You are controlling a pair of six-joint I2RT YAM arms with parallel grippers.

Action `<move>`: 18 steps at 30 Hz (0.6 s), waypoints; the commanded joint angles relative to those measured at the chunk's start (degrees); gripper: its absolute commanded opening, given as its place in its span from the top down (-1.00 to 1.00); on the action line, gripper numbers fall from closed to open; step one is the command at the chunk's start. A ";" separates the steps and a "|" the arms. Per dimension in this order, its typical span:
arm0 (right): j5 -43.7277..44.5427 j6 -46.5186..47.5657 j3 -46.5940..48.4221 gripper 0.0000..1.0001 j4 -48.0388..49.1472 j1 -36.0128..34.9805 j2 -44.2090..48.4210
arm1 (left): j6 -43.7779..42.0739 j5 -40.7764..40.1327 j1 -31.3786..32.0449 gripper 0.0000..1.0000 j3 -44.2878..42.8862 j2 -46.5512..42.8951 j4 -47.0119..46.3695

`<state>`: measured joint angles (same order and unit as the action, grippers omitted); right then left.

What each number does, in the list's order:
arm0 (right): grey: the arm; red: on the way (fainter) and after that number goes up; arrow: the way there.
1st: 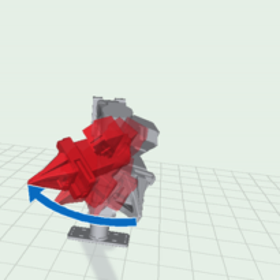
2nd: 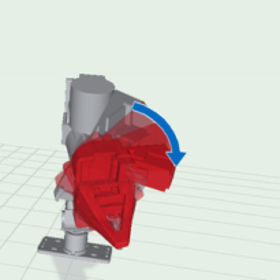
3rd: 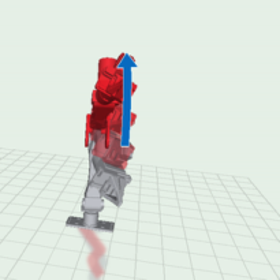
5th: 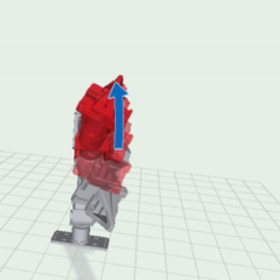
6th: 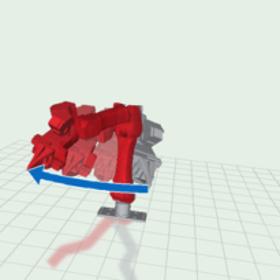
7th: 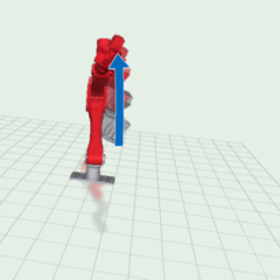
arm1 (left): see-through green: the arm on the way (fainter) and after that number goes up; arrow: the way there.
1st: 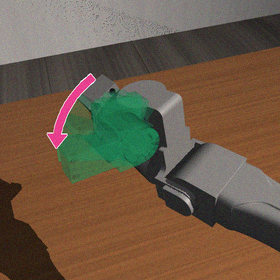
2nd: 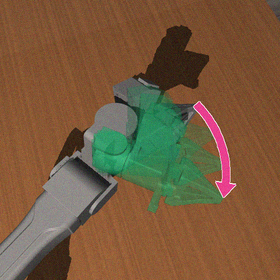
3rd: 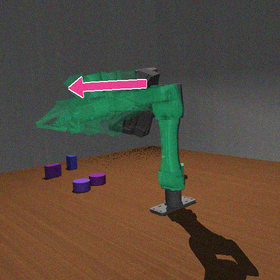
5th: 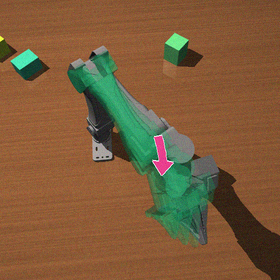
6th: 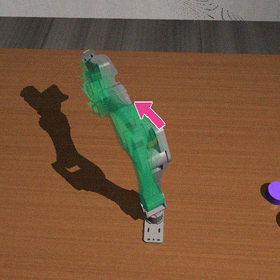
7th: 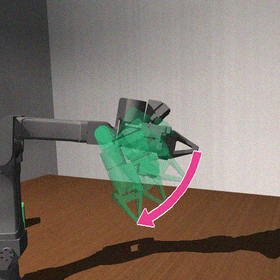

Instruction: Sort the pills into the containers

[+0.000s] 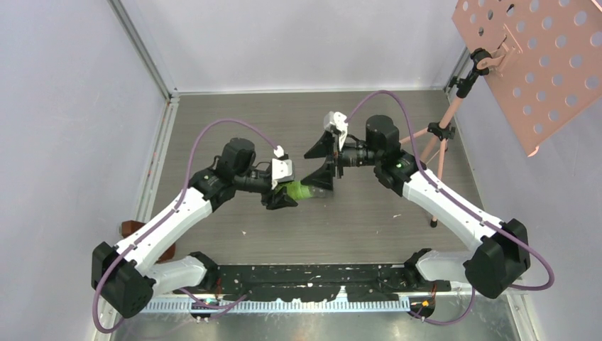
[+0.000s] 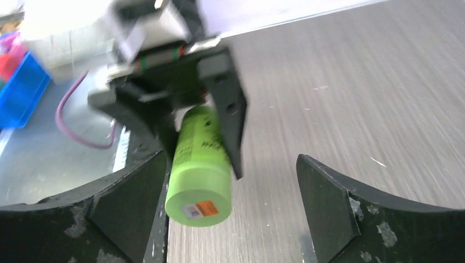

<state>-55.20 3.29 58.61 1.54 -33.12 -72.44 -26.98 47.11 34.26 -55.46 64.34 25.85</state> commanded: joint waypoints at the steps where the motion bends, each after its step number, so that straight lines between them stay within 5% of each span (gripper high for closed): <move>1: 14.94 -17.82 0.28 -0.91 6.50 0.88 4.11 | 2.79 -3.67 0.30 1.00 4.90 -2.87 -11.22; 6: 16.81 -31.22 4.28 -0.90 -2.50 0.57 2.32 | 4.17 -11.63 0.66 1.00 8.49 -5.01 -18.66; 13: 30.71 -35.44 0.47 -0.96 -7.87 -2.94 2.57 | 5.13 -19.00 2.24 1.00 11.84 -6.32 -27.94; 18: 31.54 -39.12 -1.21 -0.70 -7.39 -3.40 1.55 | 4.80 -20.05 2.33 1.00 12.11 -6.44 -28.48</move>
<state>-27.81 -30.89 58.28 -5.74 -36.23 -70.19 -22.59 29.39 36.36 -43.33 59.20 4.01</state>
